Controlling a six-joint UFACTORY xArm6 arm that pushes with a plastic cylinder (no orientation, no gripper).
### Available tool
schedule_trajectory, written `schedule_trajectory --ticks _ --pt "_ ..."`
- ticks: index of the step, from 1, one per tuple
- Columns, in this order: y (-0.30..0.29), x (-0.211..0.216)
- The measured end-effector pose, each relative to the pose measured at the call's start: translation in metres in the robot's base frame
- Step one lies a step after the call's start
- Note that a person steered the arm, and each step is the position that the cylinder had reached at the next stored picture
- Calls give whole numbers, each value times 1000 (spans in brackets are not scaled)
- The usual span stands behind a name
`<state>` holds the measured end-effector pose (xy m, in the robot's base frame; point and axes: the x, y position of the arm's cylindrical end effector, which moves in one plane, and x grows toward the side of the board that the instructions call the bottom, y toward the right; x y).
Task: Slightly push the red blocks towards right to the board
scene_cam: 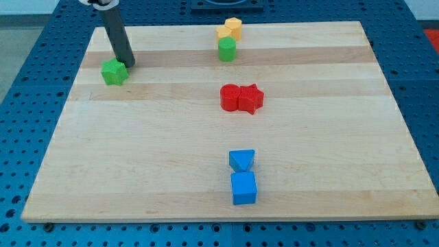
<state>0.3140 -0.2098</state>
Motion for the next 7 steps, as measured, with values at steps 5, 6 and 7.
schedule_trajectory --ticks 5,6,7 --pt "-3 27" --pt "42 36" --pt "58 88"
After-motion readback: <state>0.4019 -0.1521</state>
